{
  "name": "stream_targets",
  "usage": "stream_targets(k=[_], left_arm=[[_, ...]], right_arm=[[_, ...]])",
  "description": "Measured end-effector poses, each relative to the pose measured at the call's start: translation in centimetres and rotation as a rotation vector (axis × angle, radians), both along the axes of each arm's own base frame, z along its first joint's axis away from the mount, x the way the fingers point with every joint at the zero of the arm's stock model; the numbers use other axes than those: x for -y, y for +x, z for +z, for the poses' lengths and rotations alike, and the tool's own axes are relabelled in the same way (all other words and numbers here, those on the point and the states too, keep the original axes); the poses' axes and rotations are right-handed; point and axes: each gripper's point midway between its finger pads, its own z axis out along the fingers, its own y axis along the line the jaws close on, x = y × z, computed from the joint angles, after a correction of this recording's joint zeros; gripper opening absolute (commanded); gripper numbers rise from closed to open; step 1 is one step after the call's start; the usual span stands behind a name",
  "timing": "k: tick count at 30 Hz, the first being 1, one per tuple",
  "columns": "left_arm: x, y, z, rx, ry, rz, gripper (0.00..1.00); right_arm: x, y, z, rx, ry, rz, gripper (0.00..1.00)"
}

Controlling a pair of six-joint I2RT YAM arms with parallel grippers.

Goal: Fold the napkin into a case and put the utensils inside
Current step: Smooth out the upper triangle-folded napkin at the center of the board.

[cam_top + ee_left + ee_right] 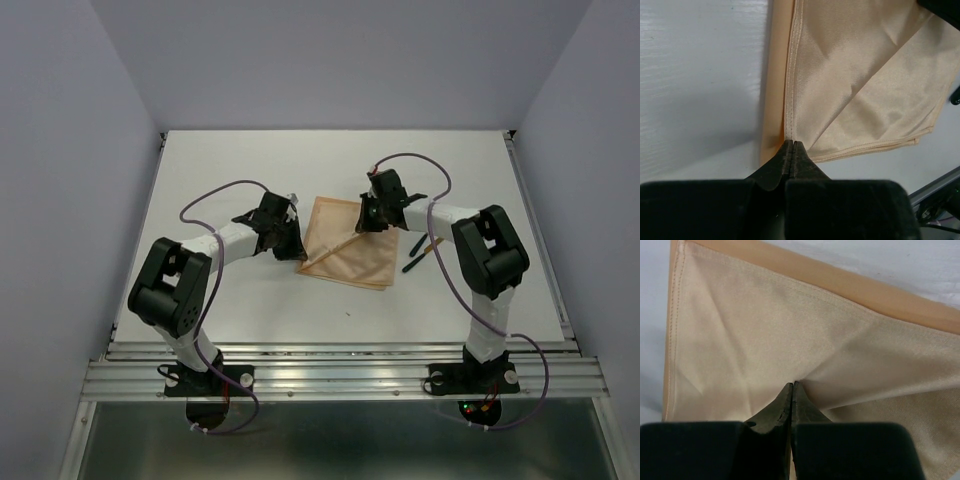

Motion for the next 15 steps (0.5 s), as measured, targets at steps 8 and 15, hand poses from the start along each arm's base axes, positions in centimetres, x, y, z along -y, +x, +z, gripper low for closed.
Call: stream_targets(k=[8,15], left_arm=[[-0.5,0.2,-0.9,0.006,0.028,0.009,0.00],[-0.7,0.2,1.2,0.049,0.020,0.019,0.00]], right_arm=[[0.6,1.0,0.0,0.011,-0.046,-0.036,0.01],[3.4,2.6,3.5,0.099,-0.079,-0.115,0.01]])
